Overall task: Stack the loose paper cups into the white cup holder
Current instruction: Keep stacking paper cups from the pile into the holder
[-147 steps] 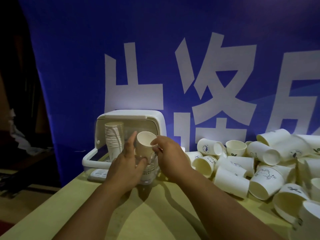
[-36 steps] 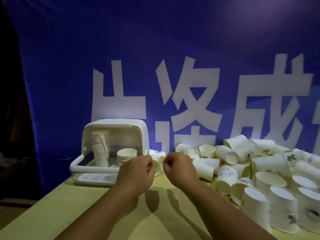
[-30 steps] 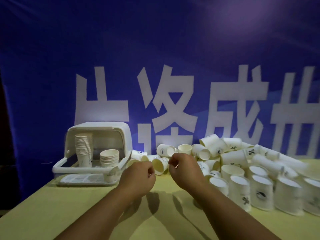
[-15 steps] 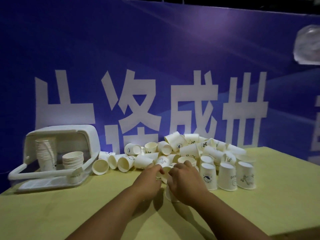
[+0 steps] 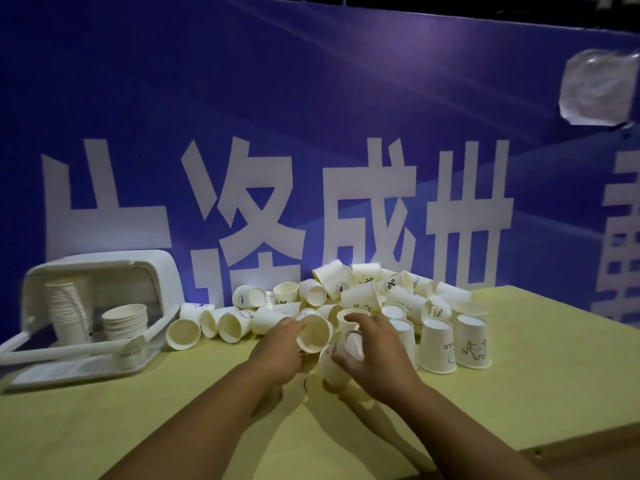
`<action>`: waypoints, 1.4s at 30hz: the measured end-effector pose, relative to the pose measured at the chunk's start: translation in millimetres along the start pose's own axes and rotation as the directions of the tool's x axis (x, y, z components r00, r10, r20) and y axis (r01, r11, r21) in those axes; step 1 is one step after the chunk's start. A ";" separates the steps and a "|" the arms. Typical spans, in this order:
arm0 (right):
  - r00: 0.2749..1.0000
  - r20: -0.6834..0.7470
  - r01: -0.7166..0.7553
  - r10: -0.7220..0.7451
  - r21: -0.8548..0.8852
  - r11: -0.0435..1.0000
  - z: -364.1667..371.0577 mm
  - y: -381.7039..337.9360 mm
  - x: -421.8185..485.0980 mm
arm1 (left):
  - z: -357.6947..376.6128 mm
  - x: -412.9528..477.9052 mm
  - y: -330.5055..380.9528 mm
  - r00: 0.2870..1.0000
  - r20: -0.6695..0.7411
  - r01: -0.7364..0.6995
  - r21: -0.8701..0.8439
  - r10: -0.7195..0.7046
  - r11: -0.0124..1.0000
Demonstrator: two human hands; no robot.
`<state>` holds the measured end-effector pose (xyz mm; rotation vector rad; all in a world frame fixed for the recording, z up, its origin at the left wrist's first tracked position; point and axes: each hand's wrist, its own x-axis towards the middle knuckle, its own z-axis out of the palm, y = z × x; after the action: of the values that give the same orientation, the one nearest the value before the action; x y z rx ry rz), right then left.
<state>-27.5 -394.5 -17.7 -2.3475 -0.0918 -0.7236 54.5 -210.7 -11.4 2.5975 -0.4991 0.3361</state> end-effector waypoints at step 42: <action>1.000 0.025 -0.026 0.014 0.572 0.820 251.8 -188.3 134.8 | -147.0 -22.0 -276.9 0.654 -0.742 0.343 0.117 -0.148 0.932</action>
<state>159.0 -108.7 6.0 -1.7696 -0.2570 -0.5616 124.4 95.6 -3.2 2.4238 0.2056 1.3348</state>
